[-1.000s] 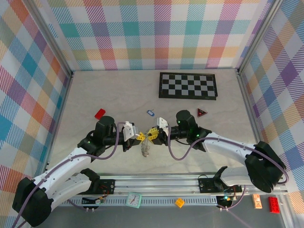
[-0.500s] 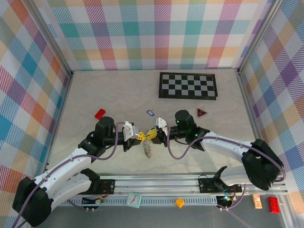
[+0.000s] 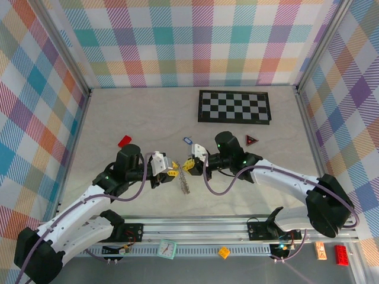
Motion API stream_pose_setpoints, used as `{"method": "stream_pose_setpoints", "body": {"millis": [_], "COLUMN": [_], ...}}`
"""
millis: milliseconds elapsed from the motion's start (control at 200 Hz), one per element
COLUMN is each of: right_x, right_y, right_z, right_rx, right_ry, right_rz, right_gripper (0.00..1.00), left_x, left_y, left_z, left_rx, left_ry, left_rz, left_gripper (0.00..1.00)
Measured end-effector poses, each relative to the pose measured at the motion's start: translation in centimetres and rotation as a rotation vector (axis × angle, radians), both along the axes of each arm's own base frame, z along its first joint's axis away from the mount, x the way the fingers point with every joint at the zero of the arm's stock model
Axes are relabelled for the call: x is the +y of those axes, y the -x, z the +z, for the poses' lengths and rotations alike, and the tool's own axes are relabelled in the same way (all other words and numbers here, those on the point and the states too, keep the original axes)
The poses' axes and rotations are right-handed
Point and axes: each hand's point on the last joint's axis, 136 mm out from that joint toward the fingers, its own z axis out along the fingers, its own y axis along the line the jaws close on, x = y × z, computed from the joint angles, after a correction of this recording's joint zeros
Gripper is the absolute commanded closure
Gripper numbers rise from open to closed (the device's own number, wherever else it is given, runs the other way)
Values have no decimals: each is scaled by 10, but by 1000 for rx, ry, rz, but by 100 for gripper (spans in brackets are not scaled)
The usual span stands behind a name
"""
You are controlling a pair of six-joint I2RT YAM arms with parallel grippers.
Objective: Put the keys on the keyring
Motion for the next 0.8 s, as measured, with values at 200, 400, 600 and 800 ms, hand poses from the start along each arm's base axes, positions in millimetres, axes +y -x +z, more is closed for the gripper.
{"method": "stream_pose_setpoints", "body": {"millis": [200,400,600,800], "right_x": [0,2,4,4], "right_y": [2,7,8,8], "right_z": [-1,1,1,0], "right_rx": [-27,-51,-71,-79], "right_ry": [54,88,121,153], "right_rz": [9,26,37,45], "right_gripper": [100,100,100,100], "left_x": [-3,-4,-5,-5], "left_y": [-4,-5,-3,-3], "left_z": [-5,-9,-9,-7], "left_rx": [22,50,55,53], "left_ry": [-15,-21,-18,-17], "left_rz": [-2,-2,-8,-9], "left_gripper": [80,84,84,84]}}
